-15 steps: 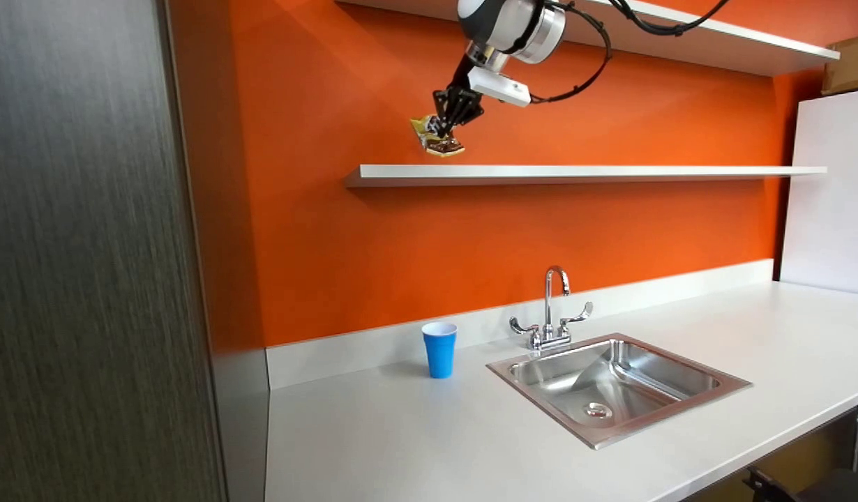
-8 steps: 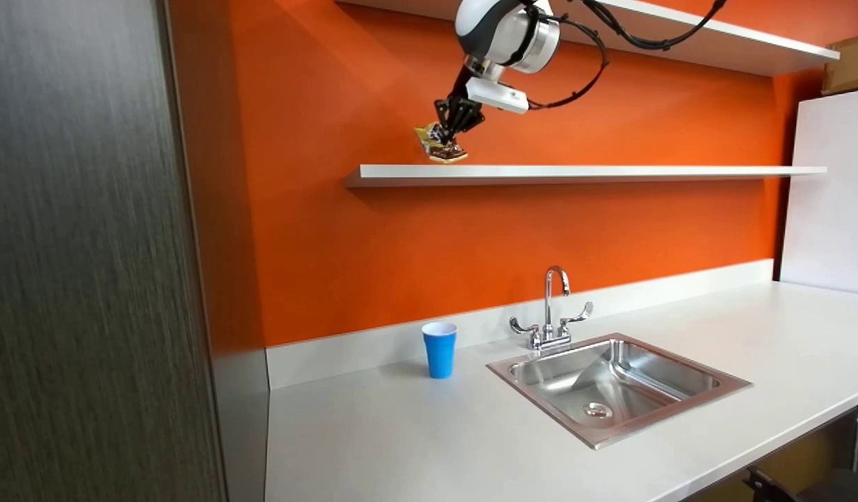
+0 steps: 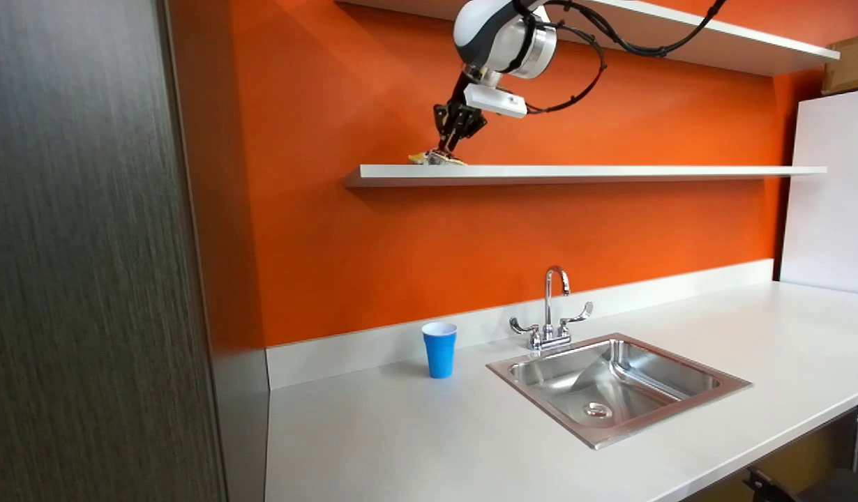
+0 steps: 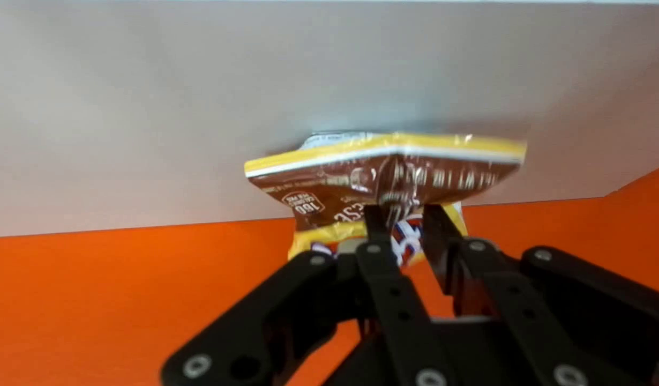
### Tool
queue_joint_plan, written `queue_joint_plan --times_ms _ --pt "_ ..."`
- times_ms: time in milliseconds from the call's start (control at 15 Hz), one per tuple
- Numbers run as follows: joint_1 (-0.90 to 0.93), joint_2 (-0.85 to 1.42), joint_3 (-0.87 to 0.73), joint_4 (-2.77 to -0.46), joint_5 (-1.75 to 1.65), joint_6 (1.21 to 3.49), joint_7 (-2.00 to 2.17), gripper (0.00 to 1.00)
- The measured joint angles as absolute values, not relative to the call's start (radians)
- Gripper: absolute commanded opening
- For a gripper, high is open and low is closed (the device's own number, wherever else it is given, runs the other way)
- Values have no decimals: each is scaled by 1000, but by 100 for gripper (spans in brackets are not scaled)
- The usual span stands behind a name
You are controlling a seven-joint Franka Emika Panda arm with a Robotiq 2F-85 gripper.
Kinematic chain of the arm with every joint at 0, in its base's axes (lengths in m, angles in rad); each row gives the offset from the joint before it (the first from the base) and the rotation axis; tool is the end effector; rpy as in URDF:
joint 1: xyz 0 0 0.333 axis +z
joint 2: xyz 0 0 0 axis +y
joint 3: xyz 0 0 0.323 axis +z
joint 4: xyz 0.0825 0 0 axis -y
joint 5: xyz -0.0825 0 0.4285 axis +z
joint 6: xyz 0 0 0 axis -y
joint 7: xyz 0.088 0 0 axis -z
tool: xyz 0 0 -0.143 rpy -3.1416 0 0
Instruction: Put the Lays packet on the left side of the shelf
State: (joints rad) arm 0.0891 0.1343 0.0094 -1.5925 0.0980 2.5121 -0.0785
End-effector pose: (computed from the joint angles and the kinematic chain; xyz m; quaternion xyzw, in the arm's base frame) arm 0.7209 0.0721 0.6181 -0.9214 -0.0558 -0.3817 0.0462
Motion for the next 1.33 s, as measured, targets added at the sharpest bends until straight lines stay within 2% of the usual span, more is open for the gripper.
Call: queue_joint_plan --times_ms 333,400,800,1333 --pt "89 134 10 -1585 85 2512 -64 95" --pt "89 134 10 -1582 85 2512 -63 99" --pt "89 91 16 -1578 84 2455 -62 100" --pt "89 -132 17 -1639 31 2170 -56 100"
